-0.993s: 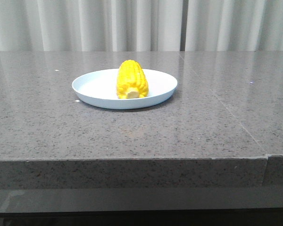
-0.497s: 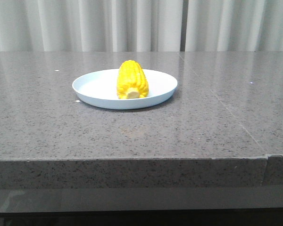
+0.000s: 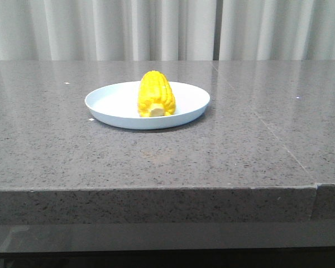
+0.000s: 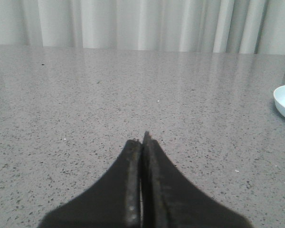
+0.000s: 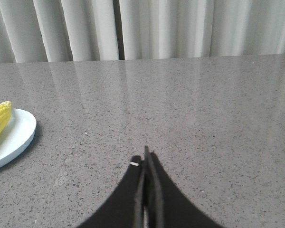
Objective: Place corn on plate with both arms
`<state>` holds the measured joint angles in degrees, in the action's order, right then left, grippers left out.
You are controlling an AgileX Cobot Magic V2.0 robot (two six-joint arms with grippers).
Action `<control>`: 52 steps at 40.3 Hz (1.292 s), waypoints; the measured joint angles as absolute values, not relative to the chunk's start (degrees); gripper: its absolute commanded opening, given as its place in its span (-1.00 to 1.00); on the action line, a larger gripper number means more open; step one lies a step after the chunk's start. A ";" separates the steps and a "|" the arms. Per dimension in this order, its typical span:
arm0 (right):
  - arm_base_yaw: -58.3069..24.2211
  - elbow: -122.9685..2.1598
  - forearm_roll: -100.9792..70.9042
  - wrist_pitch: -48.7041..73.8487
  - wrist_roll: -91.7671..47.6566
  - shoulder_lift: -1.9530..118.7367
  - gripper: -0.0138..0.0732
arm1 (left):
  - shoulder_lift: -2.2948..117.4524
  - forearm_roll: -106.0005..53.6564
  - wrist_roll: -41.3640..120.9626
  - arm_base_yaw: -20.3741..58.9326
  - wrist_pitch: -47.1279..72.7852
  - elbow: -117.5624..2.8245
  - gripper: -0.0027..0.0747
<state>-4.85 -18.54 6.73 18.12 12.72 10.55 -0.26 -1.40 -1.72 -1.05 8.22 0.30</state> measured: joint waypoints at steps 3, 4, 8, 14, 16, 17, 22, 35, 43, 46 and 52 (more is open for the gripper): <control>-4.85 -18.54 6.73 18.12 12.72 10.55 -0.84 | -0.26 -1.40 -1.72 -1.05 8.22 0.30 -0.98; -4.85 -18.54 6.73 18.12 12.72 10.55 -0.84 | -0.26 -1.40 -1.72 -1.05 8.22 0.30 -0.98; -4.85 -18.54 6.73 18.12 12.72 10.55 -0.84 | -0.26 -1.40 -1.72 -1.05 8.22 0.30 -0.98; -4.85 -18.54 6.73 18.12 12.72 10.55 -0.84 | -0.26 -1.50 -1.72 -1.05 8.22 0.30 -0.98; -4.85 -18.54 6.73 18.12 12.72 10.55 -0.84 | -0.26 -1.50 -1.72 -1.05 8.22 0.30 -0.98; -4.85 -18.54 6.73 18.12 12.72 10.55 -0.84 | -0.26 -1.50 -1.72 -1.05 8.22 0.30 -0.98; -4.85 -18.54 6.73 18.12 12.72 10.55 -0.84 | -0.26 -1.50 -1.72 -1.05 8.22 0.30 -0.98; -4.85 -14.56 4.64 16.25 9.92 10.55 -0.84 | -0.26 -1.50 -1.72 -1.05 8.12 0.30 -0.98; -4.85 -5.66 -3.04 13.49 1.09 7.46 -0.84 | -0.26 -1.50 -1.72 -1.05 8.20 0.30 -0.98; -4.31 -2.12 -3.61 12.89 0.00 5.31 -0.84 | -0.26 -1.50 -1.72 -1.05 8.20 0.30 -0.98; -2.04 1.43 -3.81 12.89 -0.41 1.59 -0.84 | -0.26 -1.50 -1.72 -1.05 8.20 0.30 -0.98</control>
